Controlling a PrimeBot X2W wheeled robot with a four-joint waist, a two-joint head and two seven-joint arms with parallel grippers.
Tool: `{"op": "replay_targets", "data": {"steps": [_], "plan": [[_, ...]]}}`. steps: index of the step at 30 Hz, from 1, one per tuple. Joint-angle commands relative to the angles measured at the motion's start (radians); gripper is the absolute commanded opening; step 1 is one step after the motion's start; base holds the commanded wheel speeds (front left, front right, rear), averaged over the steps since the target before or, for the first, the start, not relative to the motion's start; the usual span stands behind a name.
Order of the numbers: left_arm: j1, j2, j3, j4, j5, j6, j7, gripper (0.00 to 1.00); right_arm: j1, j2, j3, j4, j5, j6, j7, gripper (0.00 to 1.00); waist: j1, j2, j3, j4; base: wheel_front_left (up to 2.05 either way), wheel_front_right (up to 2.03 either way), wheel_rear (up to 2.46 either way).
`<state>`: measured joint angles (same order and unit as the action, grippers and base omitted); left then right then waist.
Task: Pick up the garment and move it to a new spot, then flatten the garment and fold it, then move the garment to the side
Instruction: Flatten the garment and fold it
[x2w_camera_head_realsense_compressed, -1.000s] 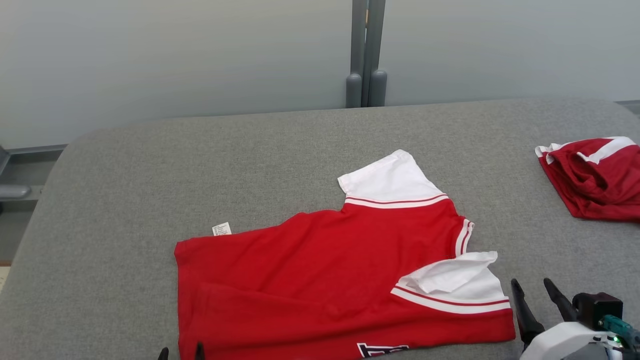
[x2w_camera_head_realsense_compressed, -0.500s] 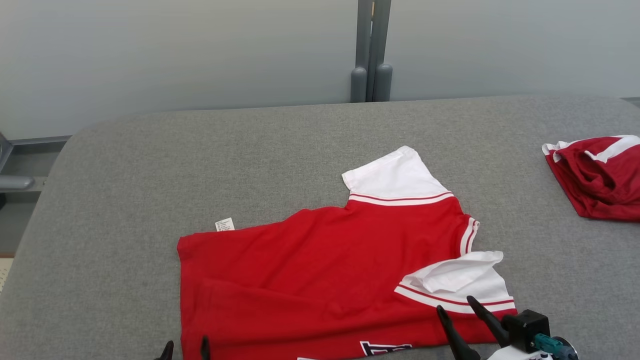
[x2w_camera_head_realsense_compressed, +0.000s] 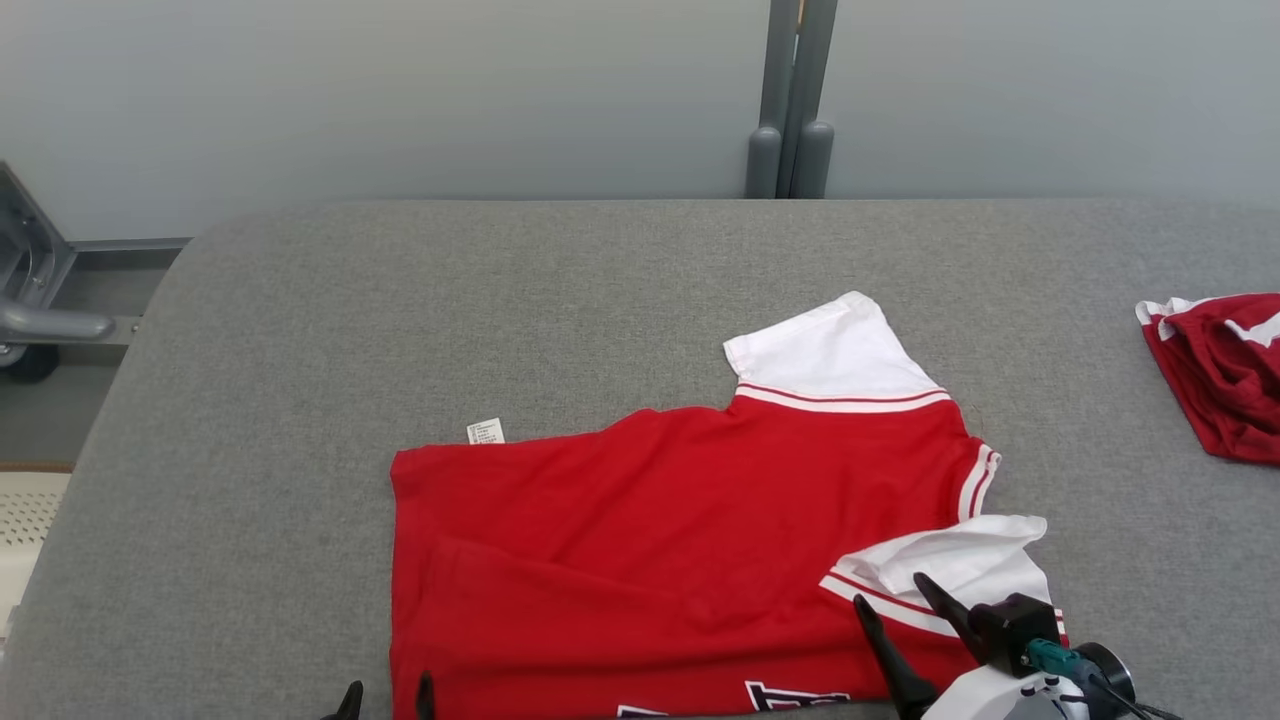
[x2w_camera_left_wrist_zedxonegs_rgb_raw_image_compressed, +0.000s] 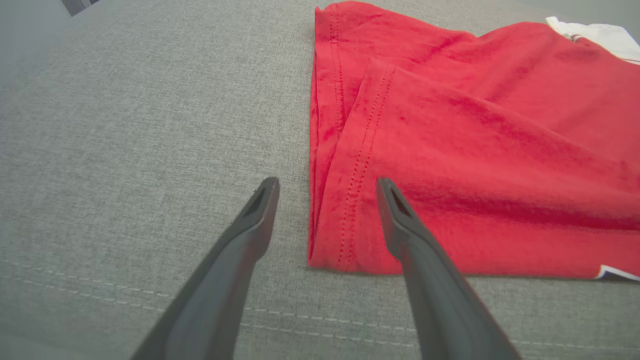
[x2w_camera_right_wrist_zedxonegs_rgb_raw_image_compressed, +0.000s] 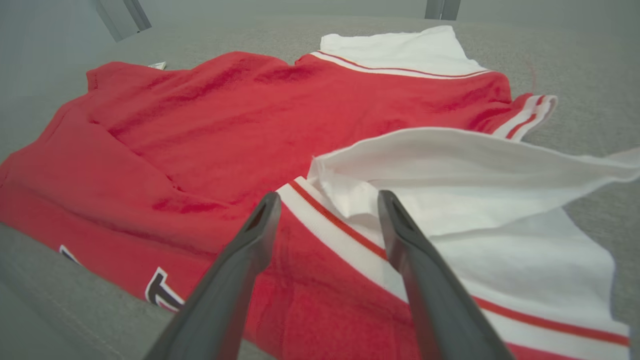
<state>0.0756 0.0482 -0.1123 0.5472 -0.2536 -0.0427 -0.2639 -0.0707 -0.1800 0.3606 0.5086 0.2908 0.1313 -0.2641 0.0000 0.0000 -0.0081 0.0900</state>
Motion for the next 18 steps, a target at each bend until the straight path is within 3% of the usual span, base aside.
{"op": "replay_targets", "data": {"steps": [1, 4, 6, 9, 11, 18], "plan": [[0.002, 0.005, -0.002, -0.001, -0.013, 0.002, 0.0, 1.0, -0.017, -0.001, -0.005, 0.016, -0.017, -0.001, 0.0, 1.0, 0.0, 0.0, 0.002, 0.009, 0.0, 0.0, 0.0], [0.001, 0.005, -0.008, -0.005, -0.019, 0.005, 0.0, 1.0, -0.027, 0.009, -0.016, 0.042, -0.038, -0.001, 0.0, 0.76, 0.0, 0.0, 0.003, 0.017, 0.0, 0.0, 0.0], [0.001, 0.005, -0.012, -0.008, -0.022, 0.007, 0.0, 1.0, -0.037, 0.01, -0.027, 0.053, -0.05, -0.001, 0.0, 0.4, 0.0, 0.0, 0.007, 0.02, 0.0, 0.0, 0.0], [-0.004, 0.005, -0.013, -0.008, -0.026, 0.003, 0.0, 1.0, -0.044, 0.016, -0.036, 0.065, -0.07, -0.001, 0.0, 0.23, 0.0, 0.0, 0.014, 0.023, 0.0, 0.0, 0.0], [-0.01, 0.005, -0.01, -0.006, -0.028, -0.001, 0.0, 1.0, -0.053, 0.016, -0.041, 0.071, -0.078, -0.001, 0.0, 0.0, 0.0, 0.0, 0.019, 0.024, 0.0, 0.0, 0.0], [-0.031, 0.005, -0.008, -0.001, -0.025, -0.015, 0.0, 1.0, -0.109, 0.001, -0.043, 0.072, -0.099, -0.001, 0.0, 0.0, 0.0, 0.0, 0.038, 0.022, 0.0, 0.0, 0.0]]}}
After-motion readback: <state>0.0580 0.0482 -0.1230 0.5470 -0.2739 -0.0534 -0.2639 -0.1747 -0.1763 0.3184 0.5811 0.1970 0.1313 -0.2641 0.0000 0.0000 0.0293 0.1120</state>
